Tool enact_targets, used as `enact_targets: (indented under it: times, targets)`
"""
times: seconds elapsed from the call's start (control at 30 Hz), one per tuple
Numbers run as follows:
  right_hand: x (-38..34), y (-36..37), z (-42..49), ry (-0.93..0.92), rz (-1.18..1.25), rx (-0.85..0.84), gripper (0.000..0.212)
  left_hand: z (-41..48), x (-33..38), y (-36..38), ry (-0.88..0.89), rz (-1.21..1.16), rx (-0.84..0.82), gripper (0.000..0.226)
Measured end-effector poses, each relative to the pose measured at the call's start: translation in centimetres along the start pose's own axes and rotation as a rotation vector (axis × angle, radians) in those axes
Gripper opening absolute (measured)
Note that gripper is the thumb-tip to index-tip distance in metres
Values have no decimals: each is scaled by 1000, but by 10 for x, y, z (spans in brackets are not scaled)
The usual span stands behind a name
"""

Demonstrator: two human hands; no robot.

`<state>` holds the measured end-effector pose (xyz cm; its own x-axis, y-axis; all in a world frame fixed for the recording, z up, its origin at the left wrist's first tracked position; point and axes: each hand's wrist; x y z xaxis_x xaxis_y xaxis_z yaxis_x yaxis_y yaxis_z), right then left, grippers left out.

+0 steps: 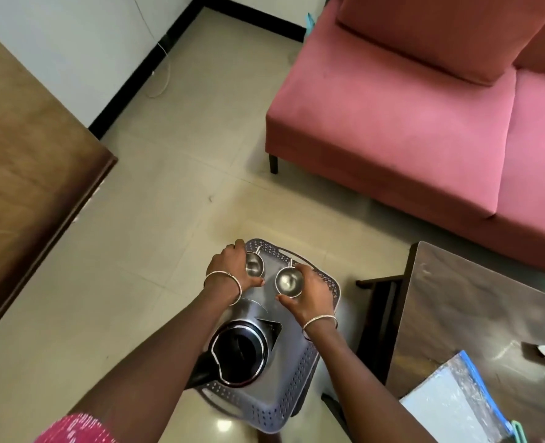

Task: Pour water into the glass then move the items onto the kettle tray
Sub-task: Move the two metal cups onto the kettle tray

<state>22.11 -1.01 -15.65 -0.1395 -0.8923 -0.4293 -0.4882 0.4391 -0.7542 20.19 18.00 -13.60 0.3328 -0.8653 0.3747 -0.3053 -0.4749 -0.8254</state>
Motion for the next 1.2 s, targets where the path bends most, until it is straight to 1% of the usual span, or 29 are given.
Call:
enact_targets:
  times: [0.17,0.3,0.47,0.67,0.83,1.0,1.1,1.17,1.2]
  targets:
    - [-4,20,12,31,-8,21,71,17,-6,19,54,42,-6,85]
    - [-5,31,16,65,1,39,72,23,-6,29,102,126,14,85]
    - [-1,40,20,77,-32,42,73,24,-11,41,117,192,16,86]
    - [0,47,22,80,-38,72,81,26,-15,45,147,242,21,88]
    - [0,53,21,83,-3,85,78,25,-15,43,191,346,-5,78]
    - [0,53,22,96,-20,66,75,18,-13,35,215,423,-16,77]
    - [-1,47,23,112,-48,14,84,12,-13,27,230,419,-53,74]
    - [-2,38,19,124,-38,-11,91,5,-13,15,241,378,-102,68]
    - [-1,34,15,129,-18,-6,91,0,-14,8,248,344,-126,64]
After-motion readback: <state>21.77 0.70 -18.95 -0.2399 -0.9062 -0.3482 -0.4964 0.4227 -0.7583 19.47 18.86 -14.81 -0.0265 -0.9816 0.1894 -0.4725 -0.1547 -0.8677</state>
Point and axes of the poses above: each hand's wrist, its own z-axis towards the middle knuckle, its own y-axis out of the palm, x = y × z, and after that the axes turned 14 degrees about y, right-handed
